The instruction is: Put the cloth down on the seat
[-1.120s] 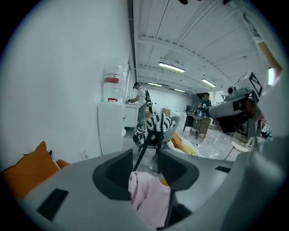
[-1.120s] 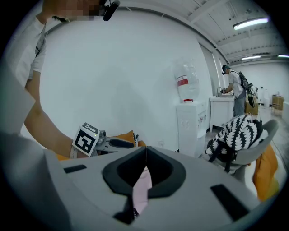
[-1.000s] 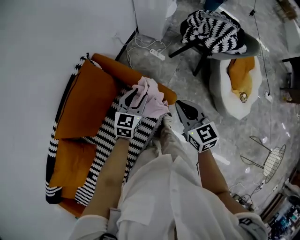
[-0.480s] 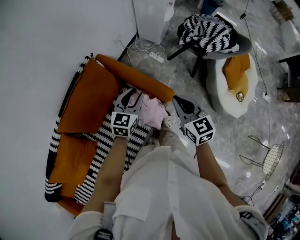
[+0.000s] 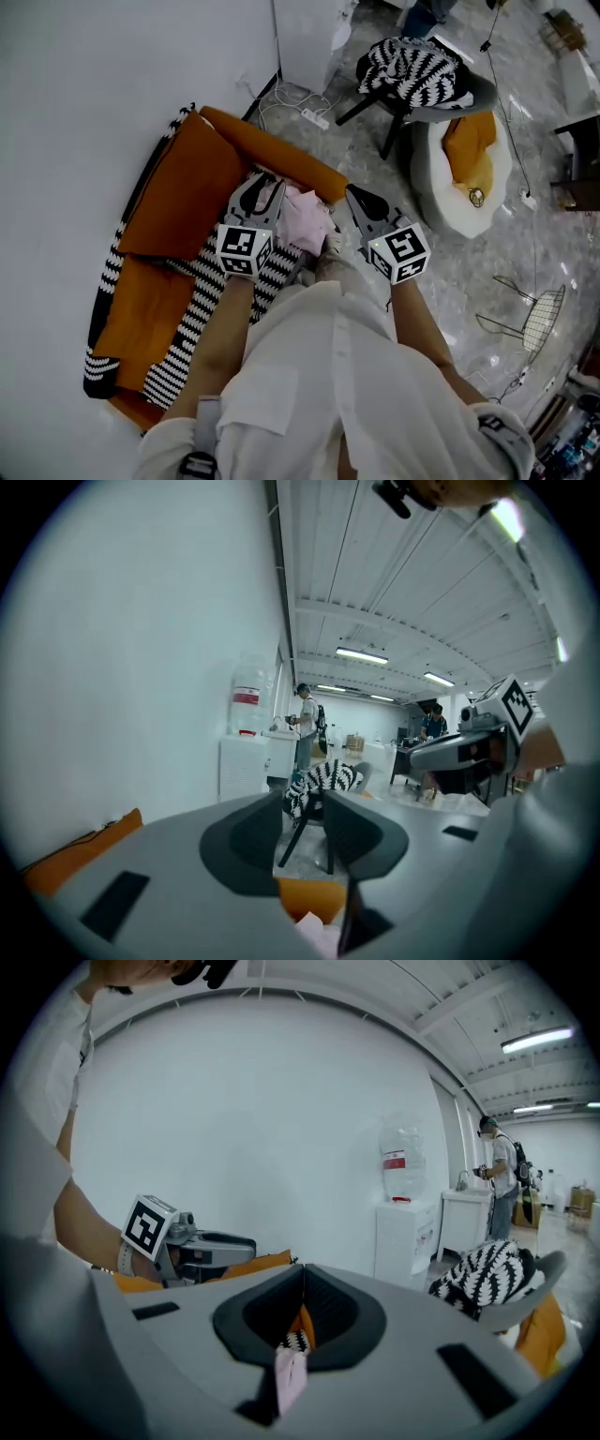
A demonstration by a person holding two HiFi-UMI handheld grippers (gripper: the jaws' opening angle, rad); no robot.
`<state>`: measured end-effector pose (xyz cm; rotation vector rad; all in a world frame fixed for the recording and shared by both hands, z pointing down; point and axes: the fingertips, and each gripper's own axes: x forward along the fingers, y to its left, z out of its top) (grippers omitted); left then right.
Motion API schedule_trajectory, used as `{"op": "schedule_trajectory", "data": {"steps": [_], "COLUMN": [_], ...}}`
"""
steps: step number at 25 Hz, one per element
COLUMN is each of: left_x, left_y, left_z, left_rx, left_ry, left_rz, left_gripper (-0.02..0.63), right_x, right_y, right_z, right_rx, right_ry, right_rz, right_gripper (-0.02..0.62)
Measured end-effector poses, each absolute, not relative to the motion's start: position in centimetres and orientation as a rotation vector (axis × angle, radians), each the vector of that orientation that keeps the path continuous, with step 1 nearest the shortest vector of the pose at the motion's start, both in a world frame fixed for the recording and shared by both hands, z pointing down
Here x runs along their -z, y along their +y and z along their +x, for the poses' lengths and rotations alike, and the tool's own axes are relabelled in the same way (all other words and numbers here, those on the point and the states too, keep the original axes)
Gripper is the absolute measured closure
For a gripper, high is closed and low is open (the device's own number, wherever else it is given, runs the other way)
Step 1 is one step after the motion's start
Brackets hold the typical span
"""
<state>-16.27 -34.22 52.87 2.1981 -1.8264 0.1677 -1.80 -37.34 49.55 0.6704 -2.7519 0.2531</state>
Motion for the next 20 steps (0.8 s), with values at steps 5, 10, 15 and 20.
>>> {"op": "schedule_trajectory", "data": {"steps": [5, 10, 15, 20], "left_x": [-49.4, -46.2, -43.4, -42.4], "left_y": [-31.9, -29.2, -25.8, -23.2], "left_z": [-17.8, -19.7, -21.2, -22.0], "left_rx": [-0.150, -0.115, -0.119, -0.112], "left_ry": [-1.912, -1.988, -2.047, -2.059], "left_rz": [2.227, 2.219, 2.244, 2.254], "left_gripper": [0.502, 0.568, 0.578, 0.578], "right_x": [-47.7, -45.9, -44.3, -43.3], "right_y": [-37.0, -35.9, -34.4, -32.8], "right_z": [-1.5, -0.5, 0.6, 1.3], "right_rx": [-0.219, -0.163, -0.127, -0.121], "right_ry": [-2.773, -2.779, -2.782, -2.786], "right_rz": [0.697, 0.717, 0.755, 0.758], "right_gripper": [0.584, 0.586, 0.586, 0.588]}}
